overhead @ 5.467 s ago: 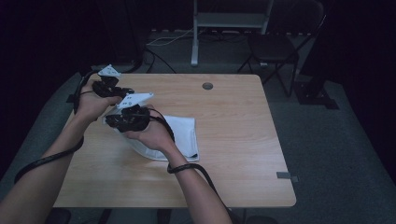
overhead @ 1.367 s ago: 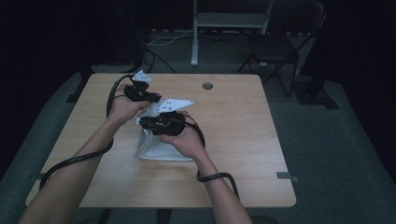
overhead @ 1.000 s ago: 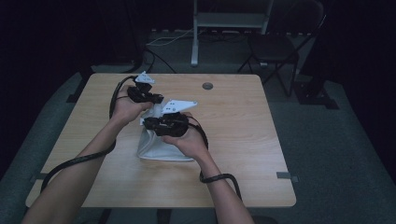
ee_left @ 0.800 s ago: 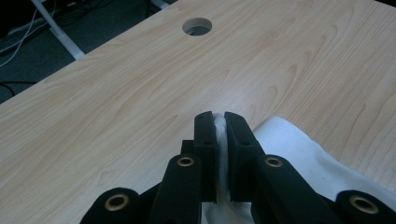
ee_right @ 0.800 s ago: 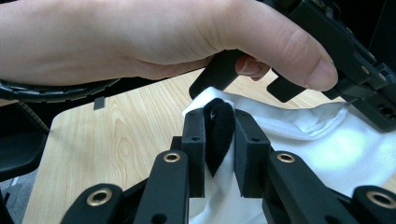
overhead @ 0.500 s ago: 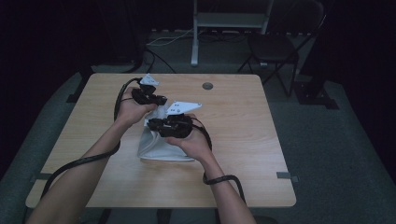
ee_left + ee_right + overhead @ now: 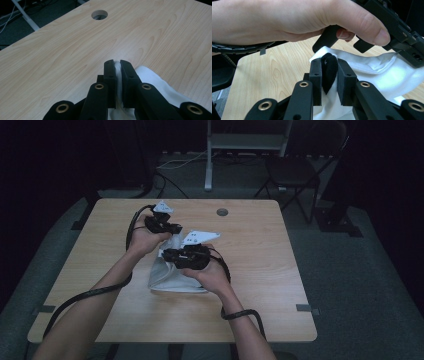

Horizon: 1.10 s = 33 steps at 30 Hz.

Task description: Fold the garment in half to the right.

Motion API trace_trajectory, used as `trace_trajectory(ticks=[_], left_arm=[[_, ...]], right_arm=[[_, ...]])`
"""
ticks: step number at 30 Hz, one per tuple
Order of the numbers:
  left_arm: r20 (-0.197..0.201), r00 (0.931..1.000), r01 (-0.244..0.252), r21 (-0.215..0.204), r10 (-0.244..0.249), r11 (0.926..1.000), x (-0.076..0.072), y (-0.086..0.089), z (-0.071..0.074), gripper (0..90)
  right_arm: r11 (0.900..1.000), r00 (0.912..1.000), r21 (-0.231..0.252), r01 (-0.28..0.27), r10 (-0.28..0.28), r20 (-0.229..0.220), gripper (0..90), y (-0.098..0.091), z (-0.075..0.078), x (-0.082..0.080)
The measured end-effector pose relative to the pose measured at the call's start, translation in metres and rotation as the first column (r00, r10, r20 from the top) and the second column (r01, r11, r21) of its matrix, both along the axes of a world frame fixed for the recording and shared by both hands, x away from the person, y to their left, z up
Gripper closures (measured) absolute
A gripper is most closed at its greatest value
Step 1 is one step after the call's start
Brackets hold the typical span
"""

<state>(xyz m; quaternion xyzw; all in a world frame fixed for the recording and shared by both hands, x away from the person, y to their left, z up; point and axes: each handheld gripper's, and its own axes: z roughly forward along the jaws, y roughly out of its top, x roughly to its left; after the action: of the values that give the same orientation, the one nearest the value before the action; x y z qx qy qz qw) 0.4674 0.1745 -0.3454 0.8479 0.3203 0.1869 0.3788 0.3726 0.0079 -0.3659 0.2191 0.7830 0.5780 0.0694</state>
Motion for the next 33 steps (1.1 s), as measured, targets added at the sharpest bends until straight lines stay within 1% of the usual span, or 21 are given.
trace_trajectory(ticks=[8,11,12,15,16,21,23,25,33], left_arm=[[-0.002,1.0,0.009,-0.004,-0.009,1.0,0.0,-0.006,-0.003,84.2],[-0.005,0.9999,0.009,0.0,-0.009,1.0,0.0,-0.008,-0.004,84.1],[-0.004,1.0,0.009,-0.003,-0.009,1.0,0.0,-0.009,-0.005,84.1],[-0.004,0.9999,0.013,-0.009,-0.013,0.9999,0.0,-0.01,-0.005,84.1],[-0.004,0.9999,0.015,-0.003,-0.015,0.9999,0.0,-0.01,-0.005,84.1],[-0.004,0.9999,0.013,-0.01,-0.013,0.9999,0.001,-0.012,-0.007,84.1],[-0.002,0.9998,0.02,-0.003,-0.02,0.9998,0.0,-0.013,-0.007,84.0],[-0.001,0.9997,0.023,-0.007,-0.023,0.9997,0.0,-0.014,-0.008,84.1],[-0.007,0.9996,0.028,-0.009,-0.028,0.9996,0.0,-0.02,-0.012,84.1]], right_arm=[[1.0,1.0,-0.005,0.007,-0.007,0.005,76.5,-0.006,-0.002,-0.001],[1.0,1.0,-0.002,0.008,-0.008,-0.002,76.5,-0.008,-0.003,-0.001],[0.9999,1.0,-0.006,0.009,-0.009,0.003,76.5,-0.009,-0.004,-0.001],[0.9999,0.9999,-0.009,0.012,-0.012,-0.003,76.5,-0.01,-0.005,-0.001],[0.9999,0.9999,-0.008,0.013,-0.013,-0.003,76.5,-0.011,-0.005,-0.001],[0.9998,0.9999,-0.01,0.014,-0.015,-0.003,76.5,-0.013,-0.006,-0.001],[0.9998,0.9998,-0.013,0.017,-0.017,-0.004,76.5,-0.014,-0.007,-0.001],[0.9997,0.9998,-0.012,0.02,-0.02,-0.009,76.4,-0.015,-0.008,-0.002],[0.9995,0.9995,-0.015,0.029,-0.029,-0.014,76.4,-0.02,-0.011,-0.002]])
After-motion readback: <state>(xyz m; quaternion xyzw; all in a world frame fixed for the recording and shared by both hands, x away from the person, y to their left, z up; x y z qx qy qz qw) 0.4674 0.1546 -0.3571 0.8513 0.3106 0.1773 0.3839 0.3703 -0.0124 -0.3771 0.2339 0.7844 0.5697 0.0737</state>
